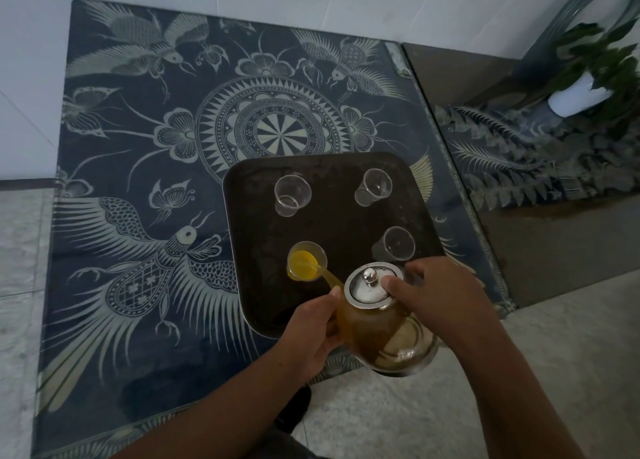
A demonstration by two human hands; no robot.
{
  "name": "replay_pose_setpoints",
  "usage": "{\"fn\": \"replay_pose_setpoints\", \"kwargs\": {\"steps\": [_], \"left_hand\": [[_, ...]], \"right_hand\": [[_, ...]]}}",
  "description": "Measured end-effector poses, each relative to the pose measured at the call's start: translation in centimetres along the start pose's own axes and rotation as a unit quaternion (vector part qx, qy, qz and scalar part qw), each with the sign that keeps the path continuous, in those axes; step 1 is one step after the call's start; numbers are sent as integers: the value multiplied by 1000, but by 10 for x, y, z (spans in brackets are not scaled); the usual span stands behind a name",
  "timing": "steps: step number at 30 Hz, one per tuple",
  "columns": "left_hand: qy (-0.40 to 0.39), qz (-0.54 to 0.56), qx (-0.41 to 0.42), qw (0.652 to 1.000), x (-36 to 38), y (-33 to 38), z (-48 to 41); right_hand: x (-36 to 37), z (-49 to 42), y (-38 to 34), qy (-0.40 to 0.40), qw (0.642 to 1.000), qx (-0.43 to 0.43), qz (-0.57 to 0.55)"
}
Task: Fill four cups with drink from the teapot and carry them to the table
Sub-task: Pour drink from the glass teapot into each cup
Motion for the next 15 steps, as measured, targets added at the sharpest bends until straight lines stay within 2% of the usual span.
{"fn": "replay_pose_setpoints", "kwargs": {"steps": [15], "left_hand": [[25,-50,12,998,-10,10,1]], "right_hand": [[24,-5,25,40,996,-26,-78]]}}
Point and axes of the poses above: each hand's wrist, its own z-axis away from the middle knuckle, its own x-axis out of the palm, y = z × x, the point moved 6 cm from there along -z, towards the middle knuckle, and after that the axes turned 9 degrees about -y, right-handed, at the moved point
